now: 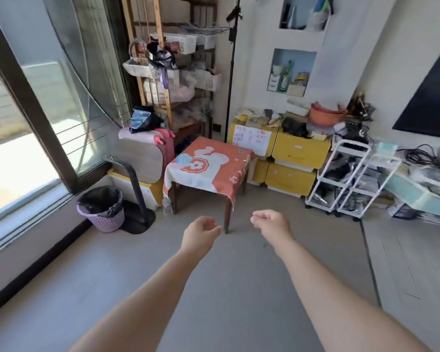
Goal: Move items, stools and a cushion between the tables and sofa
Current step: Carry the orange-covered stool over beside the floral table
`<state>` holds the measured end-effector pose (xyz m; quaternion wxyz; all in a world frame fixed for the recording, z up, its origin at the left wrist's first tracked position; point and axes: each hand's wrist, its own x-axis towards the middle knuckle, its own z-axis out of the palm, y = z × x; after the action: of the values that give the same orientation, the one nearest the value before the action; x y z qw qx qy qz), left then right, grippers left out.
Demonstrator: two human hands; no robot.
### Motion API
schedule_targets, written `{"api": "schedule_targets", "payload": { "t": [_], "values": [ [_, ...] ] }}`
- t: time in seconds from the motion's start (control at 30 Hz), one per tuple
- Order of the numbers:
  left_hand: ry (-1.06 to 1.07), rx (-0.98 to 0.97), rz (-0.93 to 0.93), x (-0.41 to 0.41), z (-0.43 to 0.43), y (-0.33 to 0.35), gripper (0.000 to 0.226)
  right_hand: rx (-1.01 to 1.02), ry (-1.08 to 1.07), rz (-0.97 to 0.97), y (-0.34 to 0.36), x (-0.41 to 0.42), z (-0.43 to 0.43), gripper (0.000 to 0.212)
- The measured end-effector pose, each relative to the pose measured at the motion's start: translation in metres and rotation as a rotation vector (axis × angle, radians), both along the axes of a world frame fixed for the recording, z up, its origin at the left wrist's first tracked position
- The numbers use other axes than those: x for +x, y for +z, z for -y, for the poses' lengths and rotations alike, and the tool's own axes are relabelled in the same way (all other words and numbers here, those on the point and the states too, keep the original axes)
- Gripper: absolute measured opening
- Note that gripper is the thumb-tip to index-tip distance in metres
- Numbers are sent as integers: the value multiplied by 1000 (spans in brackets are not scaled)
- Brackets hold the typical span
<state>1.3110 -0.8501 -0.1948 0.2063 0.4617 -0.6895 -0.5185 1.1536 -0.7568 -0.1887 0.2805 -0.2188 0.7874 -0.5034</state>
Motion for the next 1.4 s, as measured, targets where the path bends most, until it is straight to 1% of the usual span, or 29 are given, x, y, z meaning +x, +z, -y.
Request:
{"api": "schedule_targets", "payload": {
  "t": [0.2,0.37,0.47,0.63,0.7,0.77,0.87,0.93,1.07,1.2,1.3,1.4],
  "values": [
    [-29,13,13,-79,5,1,26,-33,-55,52,-11,-61,-10,24],
    [-52,14,14,-140,24,-7,34,-15,-78,49,-15,-120,1,23],
    [-38,24,30,-188,56,-13,35,-10,-82,51,-18,-174,33,23],
    [23,40,39,-270,126,-2,22,41,-24,32,-6,-255,101,24],
    [32,39,22,-306,151,8,26,38,-11,11,2,-290,126,25],
    [40,11,30,-340,173,17,23,26,-3,-4,8,-323,148,25],
    [16,8,68,-378,190,19,26,25,32,-8,9,-363,168,25],
    [8,23,86,-400,194,16,28,11,19,-1,5,-389,178,25],
    [52,29,97,-457,214,7,24,7,57,46,-9,-456,207,25],
    [159,48,96,-510,229,0,37,16,149,38,-18,-521,232,26],
    [253,73,96,-549,237,0,37,38,219,30,-14,-570,251,25],
    [316,70,75,-580,246,-4,36,15,240,29,-12,-607,273,24]
  ]
}}
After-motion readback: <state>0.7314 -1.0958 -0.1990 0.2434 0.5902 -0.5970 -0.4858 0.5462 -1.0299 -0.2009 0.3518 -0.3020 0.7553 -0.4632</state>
